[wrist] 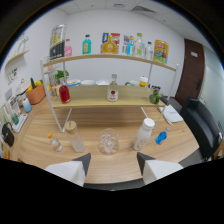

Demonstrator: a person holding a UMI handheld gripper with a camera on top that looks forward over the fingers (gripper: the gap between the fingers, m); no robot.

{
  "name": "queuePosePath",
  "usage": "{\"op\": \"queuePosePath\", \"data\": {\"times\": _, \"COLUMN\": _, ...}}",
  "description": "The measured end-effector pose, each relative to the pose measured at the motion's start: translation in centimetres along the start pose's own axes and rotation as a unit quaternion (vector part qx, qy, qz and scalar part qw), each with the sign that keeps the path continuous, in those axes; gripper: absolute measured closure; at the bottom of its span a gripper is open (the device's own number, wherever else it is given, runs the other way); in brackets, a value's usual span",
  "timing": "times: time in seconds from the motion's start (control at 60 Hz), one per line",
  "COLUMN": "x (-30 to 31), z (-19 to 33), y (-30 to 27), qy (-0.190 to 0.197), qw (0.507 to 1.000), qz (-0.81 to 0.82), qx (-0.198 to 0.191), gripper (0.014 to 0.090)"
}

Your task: Make me a cup of Mount Fuji.

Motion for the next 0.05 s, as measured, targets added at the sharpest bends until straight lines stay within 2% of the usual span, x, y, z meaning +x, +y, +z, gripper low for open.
{"op": "queuePosePath", "data": {"times": 0.05, "x": -0.12, "z": 0.05, "y": -0.07, "qy": -0.001, "qw": 1.000, "qz": 0.000, "qx": 0.001, "gripper": 0.0188}}
